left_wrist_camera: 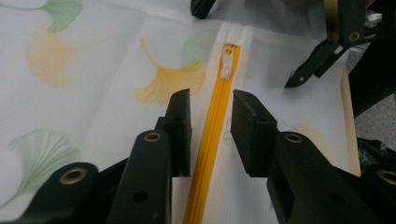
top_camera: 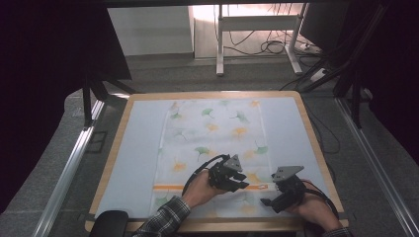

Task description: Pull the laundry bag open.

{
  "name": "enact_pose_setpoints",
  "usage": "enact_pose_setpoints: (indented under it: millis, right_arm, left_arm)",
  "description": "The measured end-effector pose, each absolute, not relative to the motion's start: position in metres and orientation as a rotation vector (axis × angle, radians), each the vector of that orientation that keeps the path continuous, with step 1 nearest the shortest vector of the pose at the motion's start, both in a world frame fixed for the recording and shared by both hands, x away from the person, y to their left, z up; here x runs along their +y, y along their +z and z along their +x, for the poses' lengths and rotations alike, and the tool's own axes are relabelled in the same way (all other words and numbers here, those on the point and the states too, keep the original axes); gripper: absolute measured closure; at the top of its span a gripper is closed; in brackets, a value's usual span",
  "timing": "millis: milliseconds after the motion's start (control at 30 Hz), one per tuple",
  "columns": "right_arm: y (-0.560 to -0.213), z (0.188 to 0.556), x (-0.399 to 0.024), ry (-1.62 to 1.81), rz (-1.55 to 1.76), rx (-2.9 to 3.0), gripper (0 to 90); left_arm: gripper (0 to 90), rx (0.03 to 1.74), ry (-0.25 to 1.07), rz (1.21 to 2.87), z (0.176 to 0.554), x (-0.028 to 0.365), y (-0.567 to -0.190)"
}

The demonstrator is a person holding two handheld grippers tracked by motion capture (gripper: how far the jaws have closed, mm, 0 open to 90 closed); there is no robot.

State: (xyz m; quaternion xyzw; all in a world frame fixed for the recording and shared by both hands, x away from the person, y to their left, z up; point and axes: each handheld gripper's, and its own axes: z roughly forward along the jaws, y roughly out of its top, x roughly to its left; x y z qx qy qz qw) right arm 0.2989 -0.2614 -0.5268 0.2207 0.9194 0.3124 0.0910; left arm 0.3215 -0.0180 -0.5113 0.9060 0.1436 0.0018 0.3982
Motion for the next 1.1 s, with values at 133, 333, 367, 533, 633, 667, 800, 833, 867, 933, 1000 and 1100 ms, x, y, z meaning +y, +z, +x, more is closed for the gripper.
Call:
enact_pose_setpoints:
  millis: [133, 333, 367, 533, 633, 667, 800, 833, 867, 933, 1000, 1100]
  right_arm:
    - [-0.527, 0.299, -0.262, 0.930, 0.651, 2.735, 1.2]
    - [-0.527, 0.299, -0.262, 0.930, 0.654, 2.736, 1.2]
    - [-0.527, 0.299, -0.262, 0.930, 0.653, 2.735, 1.2]
    - [-0.527, 0.299, -0.262, 0.930, 0.655, 2.735, 1.2]
    - [-0.527, 0.299, -0.262, 0.932, 0.655, 2.738, 1.2]
    - [-0.527, 0.299, -0.262, 0.931, 0.655, 2.736, 1.2]
    - [-0.527, 0.299, -0.262, 0.931, 0.654, 2.736, 1.2]
    - [-0.527, 0.299, -0.262, 0.931, 0.655, 2.736, 1.2]
    - [-0.527, 0.299, -0.262, 0.932, 0.657, 2.736, 1.2]
    - [-0.527, 0.299, -0.262, 0.931, 0.655, 2.735, 1.1]
    - [-0.527, 0.299, -0.262, 0.932, 0.658, 2.736, 1.2]
    - [-0.527, 0.299, -0.262, 0.934, 0.654, 2.738, 1.2]
  left_arm:
    - [72.4, 0.330, -0.006, 2.309, 0.324, -0.034, -0.512]
    - [75.0, 0.292, -0.010, 2.319, 0.328, -0.056, -0.513]
    - [74.9, 0.287, -0.011, 2.324, 0.329, -0.060, -0.513]
    - [74.9, 0.279, -0.028, 2.333, 0.331, -0.075, -0.519]
    - [74.8, 0.284, -0.014, 2.340, 0.331, -0.081, -0.523]
    - [74.8, 0.285, -0.006, 2.343, 0.331, -0.082, -0.523]
    - [76.5, 0.275, 0.011, 2.346, 0.331, -0.083, -0.524]
    - [77.8, 0.272, 0.003, 2.349, 0.330, -0.082, -0.524]
    - [82.7, 0.268, -0.001, 2.354, 0.330, -0.082, -0.524]
    - [84.2, 0.267, -0.003, 2.360, 0.330, -0.083, -0.523]
    - [85.0, 0.255, 0.003, 2.361, 0.330, -0.082, -0.521]
    - [85.1, 0.260, -0.004, 2.350, 0.330, -0.080, -0.517]
